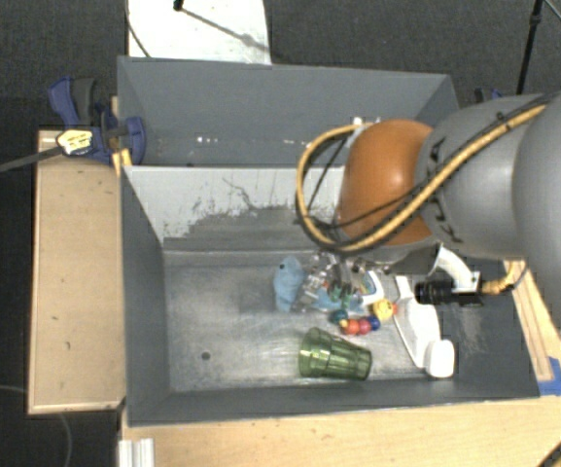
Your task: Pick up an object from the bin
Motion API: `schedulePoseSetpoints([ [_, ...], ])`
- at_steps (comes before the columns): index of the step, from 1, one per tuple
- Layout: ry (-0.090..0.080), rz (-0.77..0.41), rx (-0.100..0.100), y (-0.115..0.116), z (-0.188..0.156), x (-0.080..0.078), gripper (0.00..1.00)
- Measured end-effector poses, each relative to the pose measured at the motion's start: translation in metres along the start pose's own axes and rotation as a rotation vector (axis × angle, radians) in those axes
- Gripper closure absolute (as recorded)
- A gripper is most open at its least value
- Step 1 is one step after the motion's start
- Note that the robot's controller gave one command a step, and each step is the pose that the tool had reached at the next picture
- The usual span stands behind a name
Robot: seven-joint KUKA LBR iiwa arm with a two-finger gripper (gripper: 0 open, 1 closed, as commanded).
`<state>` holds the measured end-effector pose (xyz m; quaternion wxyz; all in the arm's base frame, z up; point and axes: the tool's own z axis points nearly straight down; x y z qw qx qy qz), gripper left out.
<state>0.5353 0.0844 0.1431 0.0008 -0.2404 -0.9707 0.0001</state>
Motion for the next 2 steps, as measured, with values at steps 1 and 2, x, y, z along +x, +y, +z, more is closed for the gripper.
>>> schedulePoseSetpoints([
  [1,-0.004,-0.001,-0.003,0.001,-0.013,-0.001,1.0],
  [2,-0.002,-0.003,-0.001,0.0,-0.024,0.0,1.0],
])
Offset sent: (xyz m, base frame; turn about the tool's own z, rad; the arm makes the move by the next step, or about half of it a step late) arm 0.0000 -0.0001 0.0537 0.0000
